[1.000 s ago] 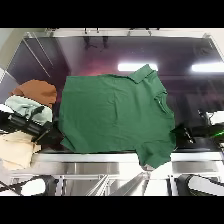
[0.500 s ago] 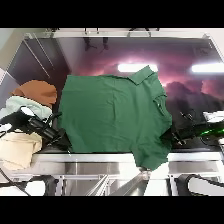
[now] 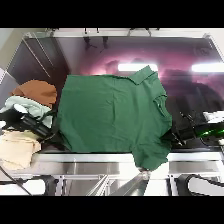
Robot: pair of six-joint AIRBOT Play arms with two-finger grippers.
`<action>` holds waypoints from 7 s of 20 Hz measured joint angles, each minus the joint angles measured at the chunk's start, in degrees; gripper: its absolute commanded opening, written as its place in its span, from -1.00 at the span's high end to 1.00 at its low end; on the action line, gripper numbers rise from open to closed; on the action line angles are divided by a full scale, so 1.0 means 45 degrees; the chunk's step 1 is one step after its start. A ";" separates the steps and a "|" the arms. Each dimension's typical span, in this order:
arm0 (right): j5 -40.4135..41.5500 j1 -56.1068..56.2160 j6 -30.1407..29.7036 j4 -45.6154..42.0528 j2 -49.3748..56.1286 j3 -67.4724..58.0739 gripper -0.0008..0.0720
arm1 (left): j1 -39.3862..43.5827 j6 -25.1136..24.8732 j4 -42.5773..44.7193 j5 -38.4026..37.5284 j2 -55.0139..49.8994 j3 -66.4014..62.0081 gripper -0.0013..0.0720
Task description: Fold the shirts.
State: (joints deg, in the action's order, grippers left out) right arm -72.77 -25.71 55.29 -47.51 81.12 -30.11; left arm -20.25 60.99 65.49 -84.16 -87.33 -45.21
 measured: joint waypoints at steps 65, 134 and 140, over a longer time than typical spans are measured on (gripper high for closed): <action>0.2613 0.1787 -0.1083 0.6013 -0.2560 -0.7898 0.93 | 0.0087 -0.2103 -0.7703 0.0345 0.1778 -0.8034 0.92; 0.0539 -0.3745 0.1132 0.1749 -0.1297 0.1933 0.93 | 0.4410 0.1282 -0.1588 -0.0495 -0.3910 -0.4872 0.91; -0.2021 -0.5037 0.1710 0.1875 -0.1666 0.1010 0.93 | 0.3973 0.1336 -0.0597 -0.1127 -0.3910 -0.5901 0.92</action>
State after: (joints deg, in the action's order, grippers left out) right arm -81.87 -48.38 62.98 -39.07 73.63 -25.56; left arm -2.37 67.00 62.81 -89.23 -104.92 -71.77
